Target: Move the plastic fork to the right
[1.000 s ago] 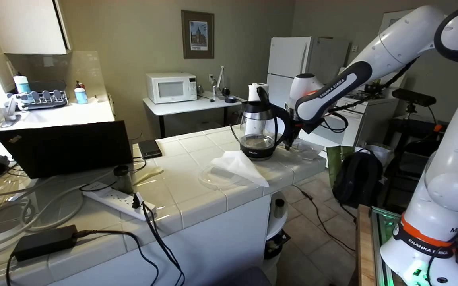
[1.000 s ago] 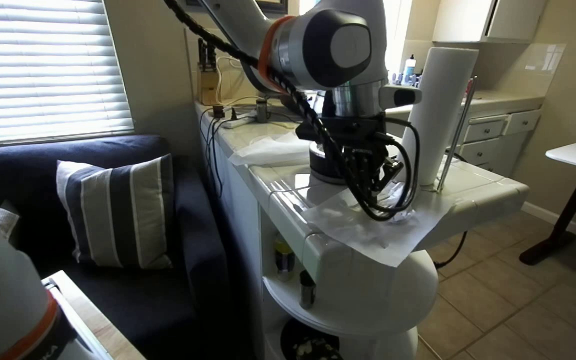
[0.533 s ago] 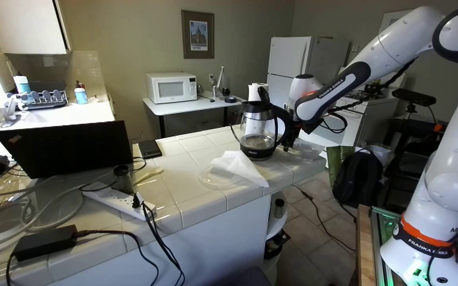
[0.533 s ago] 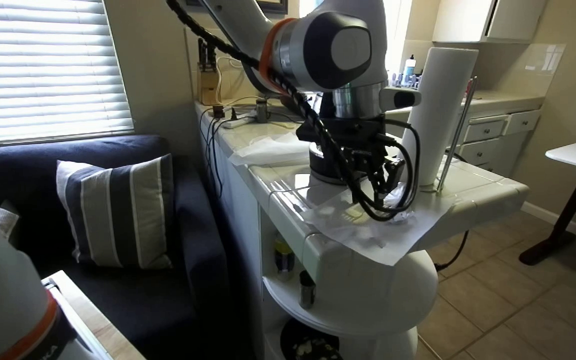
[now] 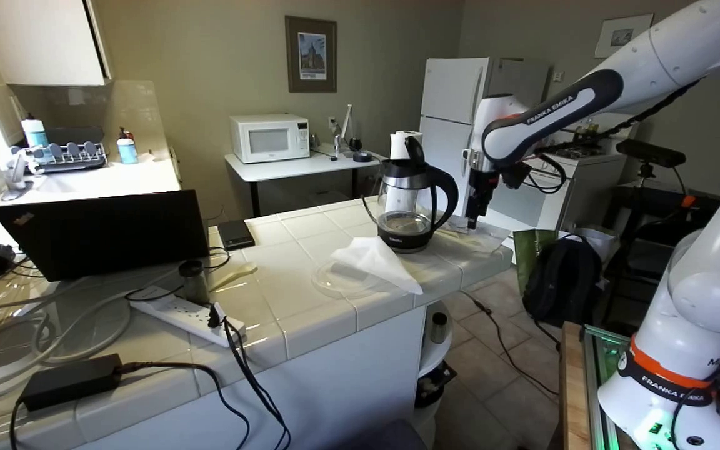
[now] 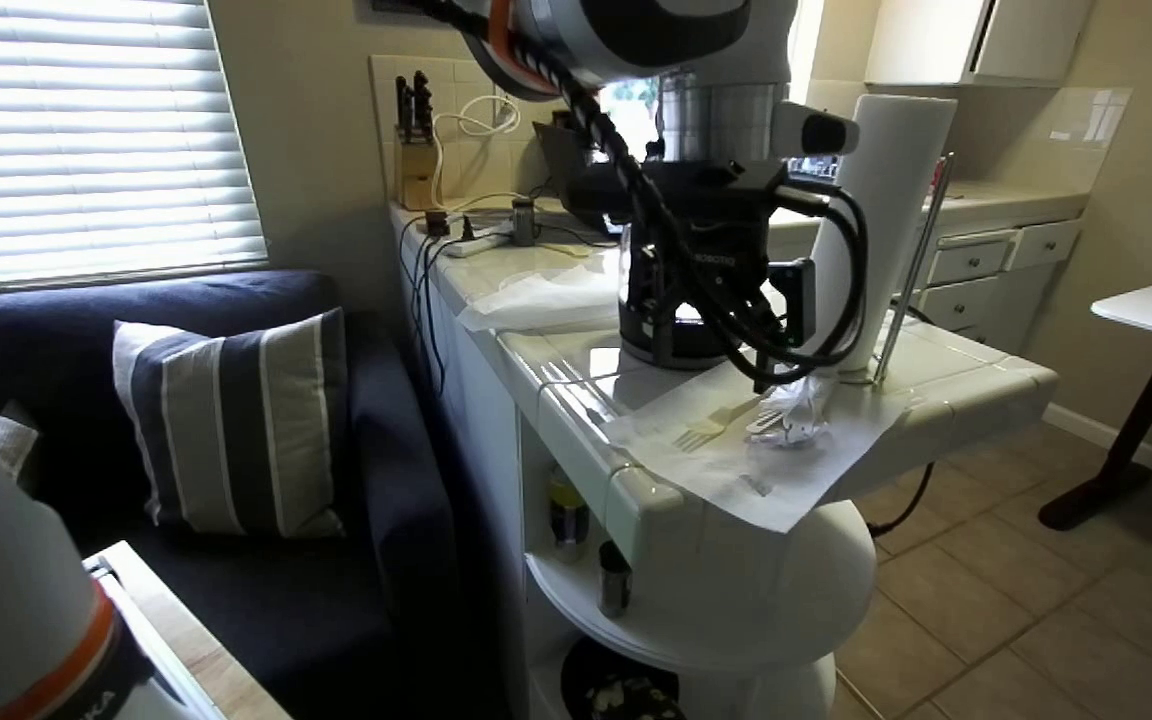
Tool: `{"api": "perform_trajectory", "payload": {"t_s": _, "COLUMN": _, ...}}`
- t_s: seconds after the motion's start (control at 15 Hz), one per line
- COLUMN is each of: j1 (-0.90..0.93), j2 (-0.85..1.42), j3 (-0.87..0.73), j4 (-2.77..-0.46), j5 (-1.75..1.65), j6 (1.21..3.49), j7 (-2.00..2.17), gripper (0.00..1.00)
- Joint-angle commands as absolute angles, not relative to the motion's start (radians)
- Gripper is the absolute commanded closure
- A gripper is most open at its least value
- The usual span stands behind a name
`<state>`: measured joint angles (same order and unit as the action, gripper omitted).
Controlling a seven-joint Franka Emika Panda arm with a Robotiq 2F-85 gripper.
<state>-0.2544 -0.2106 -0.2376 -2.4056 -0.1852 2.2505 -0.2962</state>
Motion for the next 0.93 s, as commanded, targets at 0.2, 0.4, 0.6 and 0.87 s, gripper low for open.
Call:
{"api": "perform_trajectory", "payload": {"t_s": 0.2, "j1": -0.270, "j2": -0.468, "j3": -0.306, "j4": -2.481, "j5": -0.189, "j6": 2.017, "j7": -0.422, "gripper": 0.00}}
{"api": "perform_trajectory", "payload": {"t_s": 0.4, "j1": -0.275, "j2": -0.577, "j3": -0.318, "j4": -2.486, "j5": -0.192, "j6": 1.898, "j7": -0.436, "gripper": 0.00}}
{"api": "perform_trajectory", "payload": {"t_s": 0.6, "j1": -0.265, "j2": -0.672, "j3": -0.321, "j4": -2.480, "j5": -0.189, "j6": 1.781, "j7": -0.457, "gripper": 0.00}}
{"api": "perform_trajectory", "payload": {"t_s": 0.87, "j1": -0.241, "j2": -0.684, "j3": -0.331, "j4": -2.445, "j5": -0.195, "j6": 1.745, "j7": -0.446, "gripper": 0.00}}
